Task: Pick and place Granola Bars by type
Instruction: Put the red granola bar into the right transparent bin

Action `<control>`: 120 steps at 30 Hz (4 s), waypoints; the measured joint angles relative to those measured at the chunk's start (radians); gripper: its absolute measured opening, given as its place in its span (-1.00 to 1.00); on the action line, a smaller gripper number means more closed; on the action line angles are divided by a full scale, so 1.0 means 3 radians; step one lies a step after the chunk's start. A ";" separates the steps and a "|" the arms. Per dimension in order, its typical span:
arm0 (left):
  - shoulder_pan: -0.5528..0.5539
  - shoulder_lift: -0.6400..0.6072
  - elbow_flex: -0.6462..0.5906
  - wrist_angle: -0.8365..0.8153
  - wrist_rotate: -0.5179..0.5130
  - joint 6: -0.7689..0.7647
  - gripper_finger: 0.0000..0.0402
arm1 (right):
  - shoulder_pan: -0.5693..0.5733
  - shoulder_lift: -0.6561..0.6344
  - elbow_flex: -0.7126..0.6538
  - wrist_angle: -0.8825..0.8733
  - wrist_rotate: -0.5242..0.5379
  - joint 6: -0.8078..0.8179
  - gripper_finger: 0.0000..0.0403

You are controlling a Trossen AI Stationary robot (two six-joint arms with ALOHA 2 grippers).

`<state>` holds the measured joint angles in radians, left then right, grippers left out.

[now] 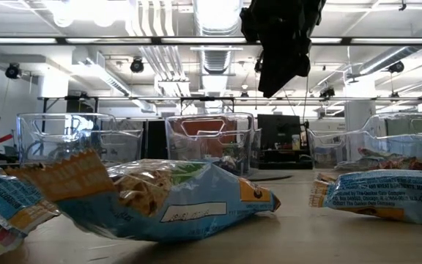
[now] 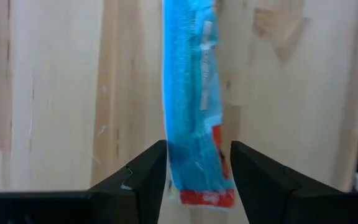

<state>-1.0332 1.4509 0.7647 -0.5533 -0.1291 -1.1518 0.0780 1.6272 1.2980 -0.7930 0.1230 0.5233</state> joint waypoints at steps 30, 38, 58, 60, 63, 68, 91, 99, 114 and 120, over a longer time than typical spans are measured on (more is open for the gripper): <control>-0.0007 0.0208 -0.0002 -0.0097 -0.0166 -0.0262 -0.79 | 0.0006 0.0000 0.0003 0.0068 -0.0009 0.0195 -0.35; 0.0205 -0.0635 0.0036 -0.0872 -0.1050 -0.0343 -0.80 | -0.0063 0.0031 0.0009 0.0799 -0.0743 0.0639 -0.39; 0.2043 -0.0847 0.0374 -0.0243 -0.1703 0.2198 -0.81 | -0.0171 0.0139 0.0011 0.1951 -0.0993 0.1900 0.23; 0.2080 -0.0845 0.0374 -0.0088 -0.1700 0.2350 -0.81 | -0.0175 0.0139 0.0011 0.1975 -0.0909 0.1901 0.30; 0.2135 -0.0831 0.0374 0.0056 -0.1694 0.2492 -0.81 | -0.0181 0.0139 0.0011 0.2008 -0.0821 0.1972 0.38; 0.2166 -0.0736 0.0374 0.0196 -0.1663 0.2711 -0.81 | -0.0190 0.0140 0.0011 0.2026 -0.0683 0.2183 0.45; 0.2373 -0.0314 0.0655 0.0397 -0.1671 0.2894 -0.81 | -0.0195 0.0298 0.0018 0.2201 -0.0753 0.2384 0.25; 0.2375 -0.0315 0.0655 0.0398 -0.1672 0.2894 -0.81 | -0.0195 0.0298 0.0018 0.2133 -0.0753 0.2358 -0.01; 0.2375 -0.0317 0.0725 0.0482 -0.1685 0.2890 -0.73 | -0.0196 0.0295 0.0018 0.2136 -0.0682 0.2247 -0.39; 0.2375 -0.0318 0.0716 0.0484 -0.1685 0.2848 -0.38 | -0.0198 0.0295 0.0018 0.2133 -0.0659 0.2189 -0.51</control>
<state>-0.3206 1.3555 0.9794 -0.4081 -0.6346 -0.2975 0.0185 1.7157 1.3033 -0.1531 -0.0745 1.1801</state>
